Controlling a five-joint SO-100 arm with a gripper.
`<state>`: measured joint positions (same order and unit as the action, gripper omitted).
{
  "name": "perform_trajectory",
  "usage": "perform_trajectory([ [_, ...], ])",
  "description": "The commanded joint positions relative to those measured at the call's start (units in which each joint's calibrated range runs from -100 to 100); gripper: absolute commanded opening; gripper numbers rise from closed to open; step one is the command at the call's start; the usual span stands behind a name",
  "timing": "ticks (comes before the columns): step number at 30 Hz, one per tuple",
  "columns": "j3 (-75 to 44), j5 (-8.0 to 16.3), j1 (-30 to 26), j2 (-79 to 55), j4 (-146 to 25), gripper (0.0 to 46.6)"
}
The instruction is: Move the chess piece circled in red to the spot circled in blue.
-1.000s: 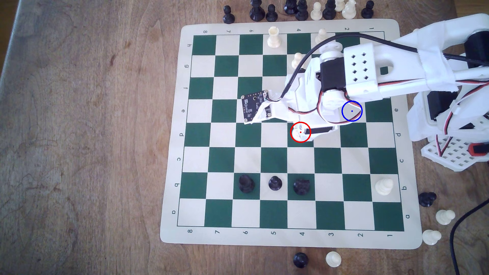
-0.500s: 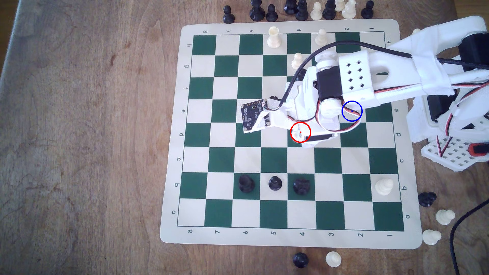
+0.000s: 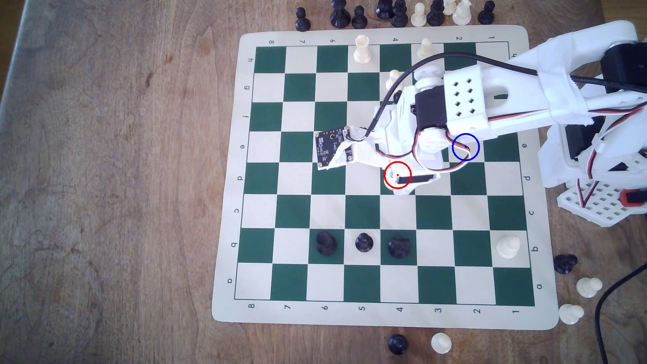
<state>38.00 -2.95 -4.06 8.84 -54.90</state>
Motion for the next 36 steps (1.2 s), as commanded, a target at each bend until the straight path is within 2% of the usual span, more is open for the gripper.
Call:
perform_trajectory([
  [1, -5.8, 0.0, -0.2, 1.4, 1.0, 11.4],
  [8, -5.5, -0.1, -0.8, 2.6, 1.6, 5.8],
  [10, -5.1, -0.3, -1.1, 3.0, 1.6, 0.9],
  [11, -5.1, -0.3, -1.1, 3.1, 1.6, 0.3],
  [17, -4.6, -0.3, -1.3, 4.9, 1.6, 0.3],
  [25, 0.6, -0.4, -1.1, 18.8, 1.2, 0.3],
  [30, 10.4, -0.7, 0.1, 31.1, 1.1, 0.3],
  [31, 15.5, -1.1, 0.6, 36.3, 1.5, 0.3],
  [36, 25.6, -2.3, 2.8, 47.3, 0.5, 0.3],
])
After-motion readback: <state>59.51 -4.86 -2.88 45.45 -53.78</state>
